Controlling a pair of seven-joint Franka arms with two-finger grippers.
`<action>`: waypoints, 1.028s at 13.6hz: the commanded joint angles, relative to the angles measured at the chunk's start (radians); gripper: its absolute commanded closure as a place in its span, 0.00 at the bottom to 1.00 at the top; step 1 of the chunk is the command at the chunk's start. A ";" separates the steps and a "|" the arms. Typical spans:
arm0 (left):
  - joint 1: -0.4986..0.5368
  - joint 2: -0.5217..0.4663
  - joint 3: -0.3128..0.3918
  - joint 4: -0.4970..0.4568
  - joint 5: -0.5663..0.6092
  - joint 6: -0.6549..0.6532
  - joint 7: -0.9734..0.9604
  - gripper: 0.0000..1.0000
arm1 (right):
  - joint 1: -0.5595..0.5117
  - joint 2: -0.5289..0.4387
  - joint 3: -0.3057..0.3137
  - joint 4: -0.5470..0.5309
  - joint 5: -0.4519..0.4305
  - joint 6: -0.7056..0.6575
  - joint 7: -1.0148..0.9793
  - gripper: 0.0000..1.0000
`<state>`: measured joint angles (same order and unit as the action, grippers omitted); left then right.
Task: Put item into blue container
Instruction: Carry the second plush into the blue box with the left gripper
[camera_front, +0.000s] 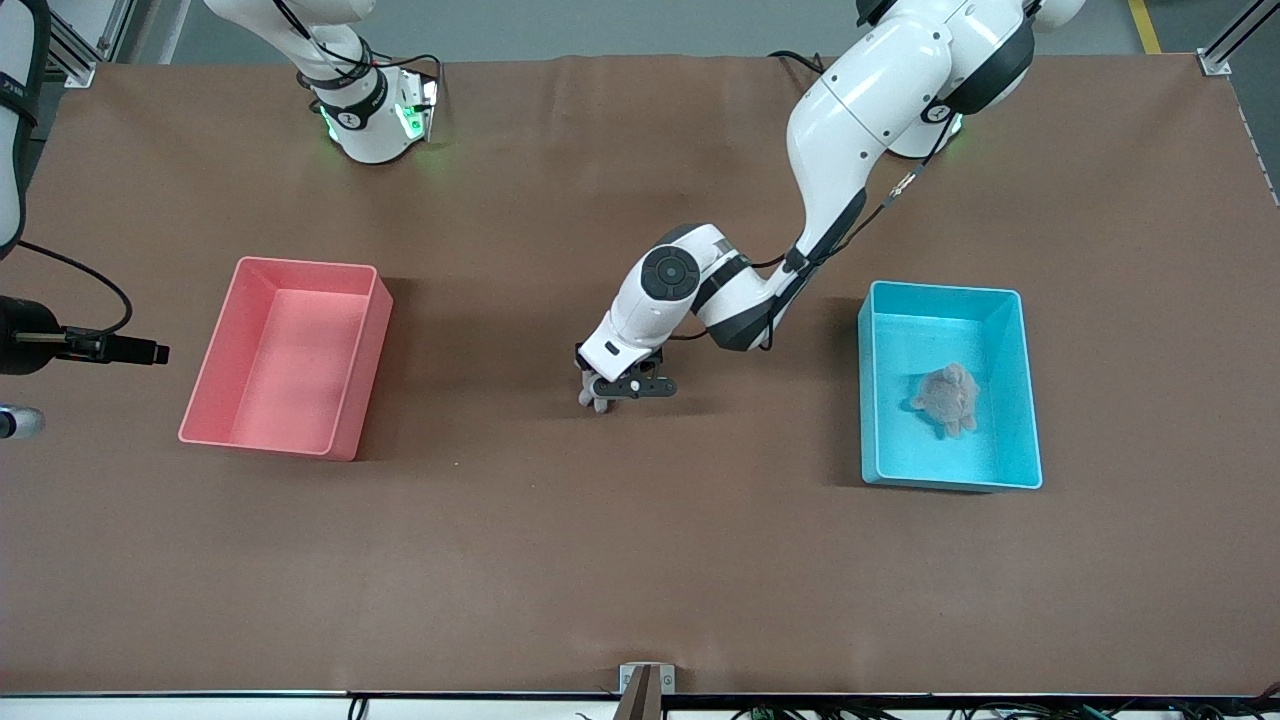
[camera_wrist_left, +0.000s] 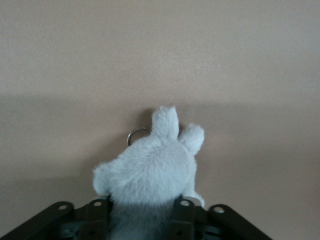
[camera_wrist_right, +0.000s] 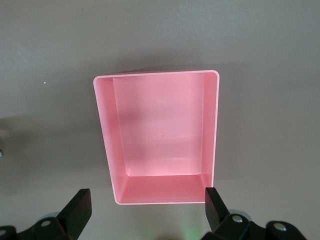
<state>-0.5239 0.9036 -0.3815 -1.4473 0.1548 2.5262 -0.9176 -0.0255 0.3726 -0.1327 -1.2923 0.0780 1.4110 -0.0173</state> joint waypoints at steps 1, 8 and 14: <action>0.002 -0.035 0.012 0.004 0.012 -0.070 -0.006 0.76 | -0.007 -0.044 0.012 -0.001 0.011 -0.017 0.002 0.00; 0.189 -0.386 -0.029 -0.071 -0.055 -0.564 0.222 0.77 | 0.001 -0.139 0.010 -0.015 -0.017 -0.063 -0.009 0.00; 0.516 -0.669 -0.065 -0.372 -0.058 -0.647 0.711 0.79 | 0.007 -0.193 0.015 -0.018 -0.015 -0.092 -0.007 0.00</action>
<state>-0.0932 0.3248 -0.4351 -1.6852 0.1177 1.8603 -0.3288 -0.0219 0.2395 -0.1264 -1.2766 0.0713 1.3269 -0.0179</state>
